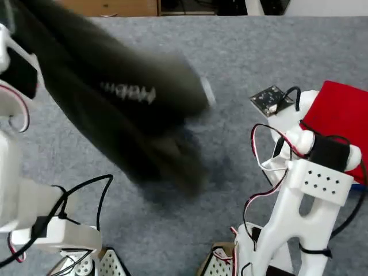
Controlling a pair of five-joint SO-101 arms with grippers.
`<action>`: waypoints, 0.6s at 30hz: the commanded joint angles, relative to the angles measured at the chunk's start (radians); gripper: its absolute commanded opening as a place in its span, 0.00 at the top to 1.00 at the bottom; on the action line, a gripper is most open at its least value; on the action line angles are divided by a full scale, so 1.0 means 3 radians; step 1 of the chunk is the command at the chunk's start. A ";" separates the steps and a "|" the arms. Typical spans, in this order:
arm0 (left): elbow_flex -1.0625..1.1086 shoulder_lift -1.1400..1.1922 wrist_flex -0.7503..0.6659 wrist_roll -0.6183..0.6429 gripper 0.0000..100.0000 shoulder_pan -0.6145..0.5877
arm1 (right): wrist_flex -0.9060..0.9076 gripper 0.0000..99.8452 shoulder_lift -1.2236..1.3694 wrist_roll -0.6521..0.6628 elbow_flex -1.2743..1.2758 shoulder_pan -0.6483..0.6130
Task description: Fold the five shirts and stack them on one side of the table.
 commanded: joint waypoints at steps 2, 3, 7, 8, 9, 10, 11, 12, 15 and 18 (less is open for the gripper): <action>0.0419 0.0269 0.0292 0.0031 0.98 -0.0481 | 0.0051 0.98 -0.0084 -0.0010 0.0003 -0.0049; 0.0598 0.0350 0.0292 0.0031 0.98 -0.0650 | 0.0051 0.98 -0.0084 -0.0010 0.0003 -0.0049; 0.1355 0.0632 0.0286 -0.0128 0.94 -0.1171 | 0.0046 0.98 -0.0084 -0.0010 0.0003 -0.0120; 0.1534 0.0693 0.0286 -0.0240 0.90 -0.1258 | 0.0046 0.98 -0.0090 -0.0020 0.0003 -0.0151; 0.1693 0.0760 0.0286 -0.0317 0.86 -0.1350 | 0.0046 0.98 -0.0090 -0.0020 0.0003 -0.0197; 0.1846 0.0821 0.0286 -0.0378 0.83 -0.1437 | 0.0046 0.98 -0.0090 -0.0031 0.0003 -0.0248; 0.1979 0.0877 0.0286 -0.0435 0.80 -0.1534 | 0.0046 0.98 -0.0090 -0.0036 0.0003 -0.0304; 0.2102 0.0949 0.0281 -0.0491 0.79 -0.1606 | 0.0046 0.98 -0.0090 -0.0036 -0.0008 -0.0371; 0.2363 0.1179 0.0281 -0.0936 0.79 -0.1795 | 0.0046 0.98 -0.0084 -0.0036 -0.0018 -0.0616; 0.2414 0.1363 0.0281 -0.1233 0.79 -0.2025 | 0.0046 0.98 -0.0079 -0.0041 -0.0018 -0.0903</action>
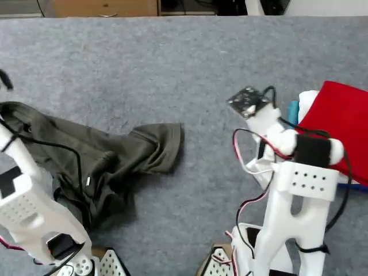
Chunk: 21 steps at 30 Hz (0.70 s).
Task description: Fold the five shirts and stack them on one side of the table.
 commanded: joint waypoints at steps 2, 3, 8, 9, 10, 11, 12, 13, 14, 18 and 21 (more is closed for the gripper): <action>-0.0066 0.0105 0.0031 -0.0338 0.79 -0.0394 | 0.0041 0.98 -0.0049 -0.0072 -0.0018 -0.0473; -0.0138 0.0120 0.0031 -0.0353 0.79 -0.0476 | 0.0036 0.98 -0.0049 -0.0133 -0.0018 -0.0611; -0.0547 0.0141 0.0031 -0.0348 0.79 -0.0890 | 0.0000 0.97 -0.0033 -0.0419 -0.0003 -0.1506; -0.0614 0.0141 0.0031 -0.0348 0.79 -0.0967 | 0.0015 0.95 0.0003 -0.0486 -0.0008 -0.1701; -0.0675 0.0141 0.0031 -0.0348 0.79 -0.1043 | 0.0026 0.91 0.0049 -0.0578 -0.0013 -0.1874; -0.0716 0.0141 0.0031 -0.0348 0.79 -0.1125 | 0.0031 0.87 0.0100 -0.0690 -0.0023 -0.2023; -0.0736 0.0141 0.0031 -0.0348 0.79 -0.1202 | 0.0041 0.83 0.0161 -0.0808 -0.0033 -0.2151; -0.0747 0.0141 0.0031 -0.0348 0.79 -0.1279 | 0.0041 0.79 0.0222 -0.0921 -0.0064 -0.2279; -0.0747 0.0141 0.0031 -0.0348 0.79 -0.1355 | 0.0041 0.76 0.0289 -0.1018 -0.0115 -0.2396; -0.0736 0.0141 0.0031 -0.0353 0.79 -0.1596 | 0.0020 0.70 0.0606 -0.1146 -0.0381 -0.2892; -0.0736 0.0146 0.0031 -0.0353 0.79 -0.1718 | -0.0015 0.71 0.0933 -0.1156 -0.0601 -0.3261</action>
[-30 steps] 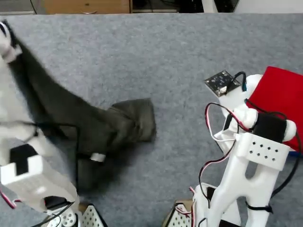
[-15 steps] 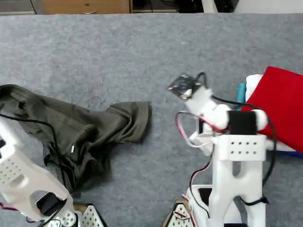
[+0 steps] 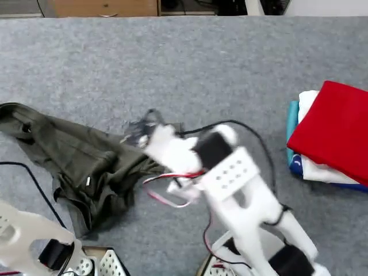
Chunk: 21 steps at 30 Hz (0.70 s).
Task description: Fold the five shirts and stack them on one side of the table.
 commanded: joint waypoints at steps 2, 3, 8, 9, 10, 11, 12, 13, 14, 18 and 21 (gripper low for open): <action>-0.0153 -0.0043 0.0031 -0.0031 0.79 -0.0199 | -0.0031 0.71 0.0442 -0.0056 -0.0463 -0.0529; -0.0153 -0.0043 0.0031 -0.0031 0.79 -0.0230 | -0.0036 0.71 0.0560 -0.0056 -0.0555 -0.0621; -0.0153 -0.0043 0.0031 -0.0031 0.79 -0.0378 | -0.0036 0.71 0.1164 -0.0205 -0.1066 -0.0959; -0.0153 -0.0043 0.0031 -0.0031 0.79 -0.0414 | -0.0036 0.71 0.1286 -0.0215 -0.1174 -0.1010; -0.0153 -0.0043 0.0031 -0.0031 0.79 -0.0445 | -0.0036 0.71 0.1404 -0.0215 -0.1266 -0.1061; -0.0153 -0.0043 0.0031 -0.0031 0.79 -0.0476 | -0.0036 0.71 0.1516 -0.0215 -0.1368 -0.1107; -0.0153 -0.0043 0.0031 -0.0031 0.79 -0.0506 | -0.0036 0.71 0.1629 -0.0215 -0.1465 -0.1153; -0.0153 -0.0038 0.0031 -0.0031 0.79 -0.0537 | -0.0036 0.71 0.1731 -0.0215 -0.1562 -0.1189; -0.0153 -0.0038 0.0031 -0.0031 0.79 -0.0568 | -0.0036 0.71 0.1834 -0.0215 -0.1665 -0.1220; -0.0153 -0.0038 0.0031 -0.0031 0.79 -0.0680 | -0.0036 0.71 0.2202 -0.0215 -0.2059 -0.1337; -0.0153 -0.0038 0.0031 -0.0031 0.79 -0.0752 | -0.0036 0.71 0.2529 -0.0215 -0.2309 -0.1419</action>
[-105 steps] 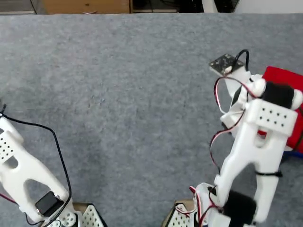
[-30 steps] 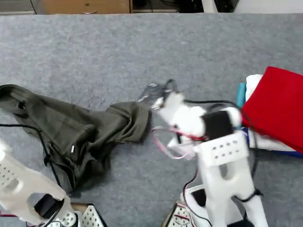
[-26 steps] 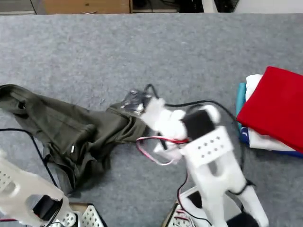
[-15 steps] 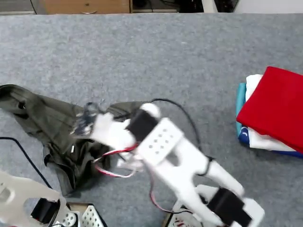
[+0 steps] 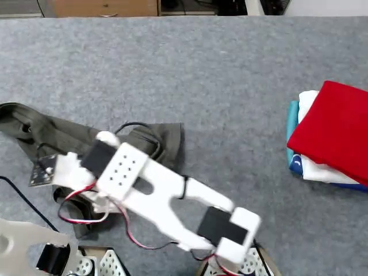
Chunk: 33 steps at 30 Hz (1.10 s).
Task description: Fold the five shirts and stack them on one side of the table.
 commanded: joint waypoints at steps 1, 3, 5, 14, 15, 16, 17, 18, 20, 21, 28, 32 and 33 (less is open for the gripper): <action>-0.0153 -0.0038 0.0031 -0.0031 0.79 -0.0097 | -0.0031 0.71 0.0299 -0.0031 -0.0396 -0.0090; -0.0153 -0.0038 0.0031 -0.0031 0.79 -0.0138 | -0.0031 0.71 0.0540 -0.0031 -0.0529 -0.0090; -0.0153 -0.0038 0.0031 -0.0031 0.79 -0.0174 | -0.0031 0.71 0.0785 -0.0031 -0.0662 -0.0090; -0.0153 -0.0038 0.0031 -0.0031 0.79 -0.0230 | 0.0005 0.94 0.1547 -0.0005 -0.1245 -0.0069; -0.0153 -0.0038 0.0031 -0.0031 0.79 -0.0235 | 0.0015 0.98 0.1588 -0.0005 -0.1256 -0.0059; -0.0153 -0.0038 0.0031 -0.0036 0.79 -0.0235 | 0.0041 1.00 0.1603 -0.0005 -0.1261 -0.0028; -0.0159 -0.0038 0.0031 -0.0036 0.79 -0.0235 | 0.0056 0.99 0.1598 -0.0005 -0.1240 0.0008; -0.0164 -0.0038 0.0031 -0.0036 0.79 -0.0235 | 0.0061 1.00 0.1573 0.0000 -0.1235 0.0059; -0.0179 -0.0038 0.0031 -0.0036 0.79 -0.0235 | 0.0066 1.00 0.1465 0.0113 -0.1184 0.0212; -0.0179 -0.0038 0.0031 -0.0036 0.79 -0.0235 | 0.0066 1.00 0.1378 0.0199 -0.1133 0.0294; -0.0179 -0.0043 0.0031 -0.0036 0.79 -0.0215 | 0.0066 1.00 0.0555 0.0956 -0.0325 0.0979; -0.0174 -0.0043 0.0031 -0.0036 0.79 -0.0194 | 0.0051 1.00 0.0171 0.1478 -0.0079 0.1578; -0.0159 -0.0043 0.0031 -0.0036 0.79 -0.0174 | 0.0046 1.00 0.0130 0.1606 -0.0090 0.1731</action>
